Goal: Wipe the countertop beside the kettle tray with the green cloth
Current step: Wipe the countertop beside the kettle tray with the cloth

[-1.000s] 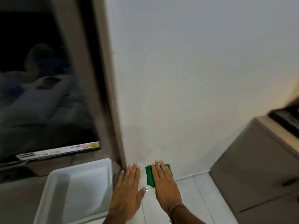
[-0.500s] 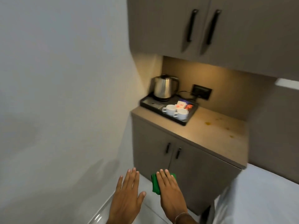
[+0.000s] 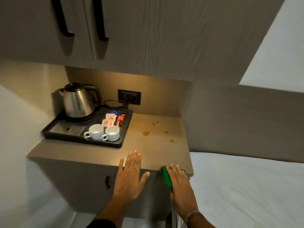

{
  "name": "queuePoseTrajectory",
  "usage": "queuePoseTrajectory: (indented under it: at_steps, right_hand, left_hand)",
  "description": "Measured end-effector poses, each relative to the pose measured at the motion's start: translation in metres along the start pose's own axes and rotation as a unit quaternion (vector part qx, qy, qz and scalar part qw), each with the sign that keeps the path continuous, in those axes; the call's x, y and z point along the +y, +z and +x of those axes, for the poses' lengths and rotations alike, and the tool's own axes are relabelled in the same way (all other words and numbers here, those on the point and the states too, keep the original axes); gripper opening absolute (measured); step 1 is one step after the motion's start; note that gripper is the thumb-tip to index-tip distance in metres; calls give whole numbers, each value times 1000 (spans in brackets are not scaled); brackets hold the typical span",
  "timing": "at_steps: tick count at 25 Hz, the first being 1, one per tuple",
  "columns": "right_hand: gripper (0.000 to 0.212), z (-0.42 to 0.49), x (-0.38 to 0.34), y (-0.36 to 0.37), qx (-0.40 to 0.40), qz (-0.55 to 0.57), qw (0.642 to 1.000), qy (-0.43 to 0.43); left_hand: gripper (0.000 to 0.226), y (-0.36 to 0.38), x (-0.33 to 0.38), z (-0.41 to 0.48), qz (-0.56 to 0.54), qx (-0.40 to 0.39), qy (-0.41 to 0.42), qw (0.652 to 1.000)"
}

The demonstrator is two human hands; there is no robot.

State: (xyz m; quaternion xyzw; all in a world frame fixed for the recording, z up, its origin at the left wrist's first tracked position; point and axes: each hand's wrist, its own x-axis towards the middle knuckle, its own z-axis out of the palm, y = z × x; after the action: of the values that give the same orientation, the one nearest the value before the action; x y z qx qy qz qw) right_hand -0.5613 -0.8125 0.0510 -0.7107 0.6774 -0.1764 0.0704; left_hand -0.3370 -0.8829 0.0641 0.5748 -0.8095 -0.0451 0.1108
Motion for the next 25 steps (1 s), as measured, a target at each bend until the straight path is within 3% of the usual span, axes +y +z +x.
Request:
queuePoseTrajectory:
  at_steps: [4, 9, 17, 23, 25]
  right_hand:
    - [71, 55, 17, -6, -15, 8, 998, 57]
    - [67, 101, 25, -2, -53, -28, 995, 85]
    - [88, 71, 75, -8, -155, -33, 984, -80]
    - [73, 170, 63, -2, -78, 38, 996, 4]
    - [82, 163, 74, 9, -124, 27, 987, -95]
  left_hand:
    - [83, 15, -18, 81, -13, -33, 11, 999]
    - [83, 45, -27, 123, -17, -68, 0, 998]
    - [79, 65, -32, 127, -22, -52, 6, 998]
    - [77, 68, -30, 126, -47, -32, -2, 998]
    - [76, 70, -30, 125, -50, -26, -5, 998]
